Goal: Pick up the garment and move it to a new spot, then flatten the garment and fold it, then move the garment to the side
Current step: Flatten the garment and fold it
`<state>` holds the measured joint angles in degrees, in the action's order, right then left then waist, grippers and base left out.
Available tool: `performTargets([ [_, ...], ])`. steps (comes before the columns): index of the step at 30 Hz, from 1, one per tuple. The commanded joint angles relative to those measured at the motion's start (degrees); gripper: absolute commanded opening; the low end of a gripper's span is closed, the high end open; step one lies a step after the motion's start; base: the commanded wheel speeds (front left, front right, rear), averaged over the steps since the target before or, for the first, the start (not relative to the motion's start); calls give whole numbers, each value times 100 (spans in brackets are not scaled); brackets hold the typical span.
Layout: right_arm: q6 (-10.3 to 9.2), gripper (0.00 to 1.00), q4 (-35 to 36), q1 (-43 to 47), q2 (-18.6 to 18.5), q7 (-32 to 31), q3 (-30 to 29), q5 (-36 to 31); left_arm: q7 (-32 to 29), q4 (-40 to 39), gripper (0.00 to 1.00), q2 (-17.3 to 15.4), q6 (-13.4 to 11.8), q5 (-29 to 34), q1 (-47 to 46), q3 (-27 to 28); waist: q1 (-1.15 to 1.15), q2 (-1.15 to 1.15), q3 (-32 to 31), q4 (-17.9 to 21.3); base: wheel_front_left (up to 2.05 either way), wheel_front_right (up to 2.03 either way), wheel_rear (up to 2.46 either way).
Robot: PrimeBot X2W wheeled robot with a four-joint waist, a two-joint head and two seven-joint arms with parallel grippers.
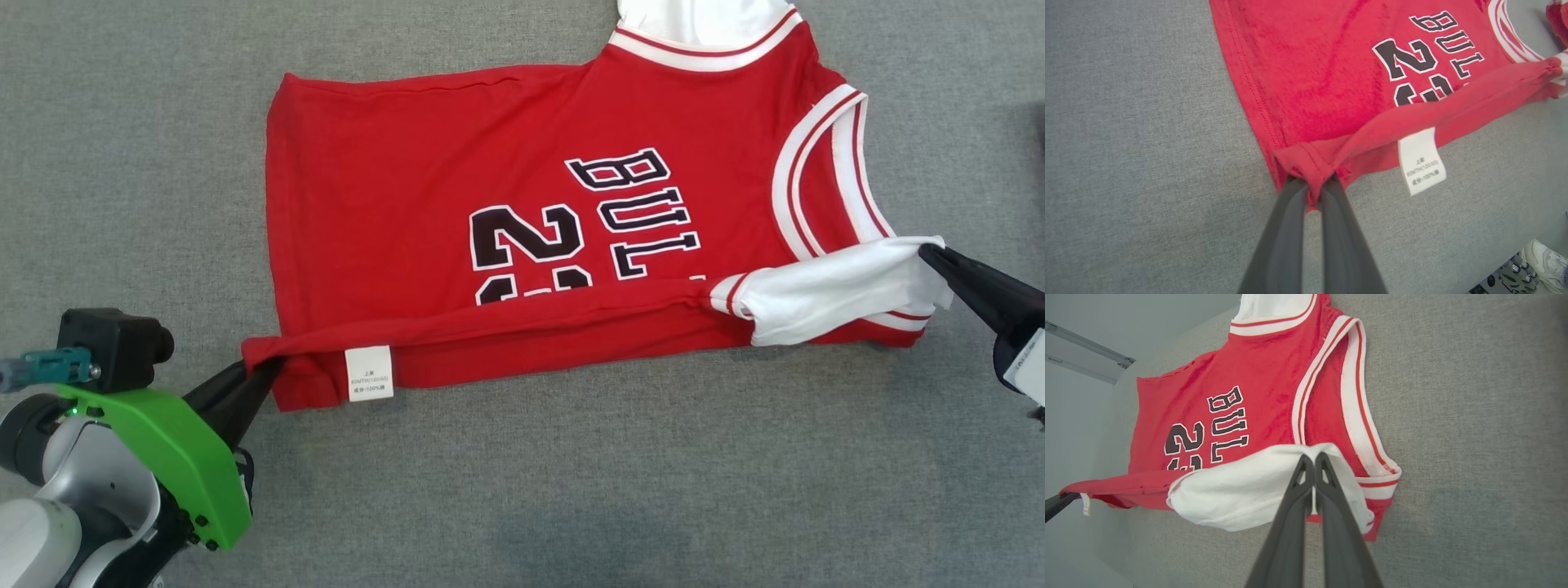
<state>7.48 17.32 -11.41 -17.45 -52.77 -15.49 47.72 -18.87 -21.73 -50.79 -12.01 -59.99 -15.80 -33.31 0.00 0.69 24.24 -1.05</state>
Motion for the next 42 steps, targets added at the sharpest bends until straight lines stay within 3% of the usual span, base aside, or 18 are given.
performTargets([
  [1, 2, 0, -73, -163, -9, -90, -2, -101, -78, 121, 0, 73, 46, 12, -202, -20, 0, -69, 55, -47, 0, 0, 0],
  [10, 2, 0, -314, -477, 23, -157, -24, -399, -513, 742, 0, 461, 247, 204, -879, -378, 0, -69, 199, -176, 0, 0, 0],
  [11, 2, 0, -367, -577, 73, -74, 64, -498, -728, 1063, 3, 620, 286, 248, -1152, -509, 0, -69, 319, -162, 0, 0, 0],
  [12, 2, 0, -384, -608, 76, -44, 73, -525, -739, 1113, 18, 659, 284, 252, -1199, -515, 0, -69, 340, -158, 0, 0, 0],
  [13, 2, 0, -401, -632, 83, -11, 94, -541, -733, 1170, 47, 688, 226, 255, -1240, -492, 0, -69, 366, -150, 0, 0, 0],
  [14, 2, 45, -443, -711, 40, 105, 143, -682, -725, 1255, 100, 748, 166, 269, -1317, -467, 0, -69, 408, -140, 0, 0, 0],
  [15, 2, 84, -471, -742, 27, 156, 181, -737, -727, 1297, 100, 766, 150, 271, -1344, -465, 0, -69, 425, -133, 0, 0, 0],
  [16, 2, 100, -511, -766, 28, 183, 231, -771, -706, 1349, 100, 765, 113, 302, -1366, -444, 0, -69, 437, -118, 0, 0, 0],
  [23, 2, 100, -619, -1088, -244, 738, 606, -1093, -646, 1362, 100, 661, -30, 419, -1219, -446, 0, -69, 348, -51, 0, 0, 0],
  [29, 2, 100, -311, -773, -602, 1174, 1028, -1227, -288, 985, 100, 501, -394, 451, -808, -245, 0, -69, 64, -12, 0, 0, 0],
  [37, 2, 100, 279, 443, -1299, 674, 1395, -1333, -140, -27, 100, 256, -830, 398, 52, -261, 0, -69, -61, 28, 0, 0, 0],
  [42, 2, 100, 256, 756, -1370, 387, 1213, -1380, -257, -51, 100, 300, -917, 414, 83, -363, 0, -69, 64, 39, 0, 0, 0],
])
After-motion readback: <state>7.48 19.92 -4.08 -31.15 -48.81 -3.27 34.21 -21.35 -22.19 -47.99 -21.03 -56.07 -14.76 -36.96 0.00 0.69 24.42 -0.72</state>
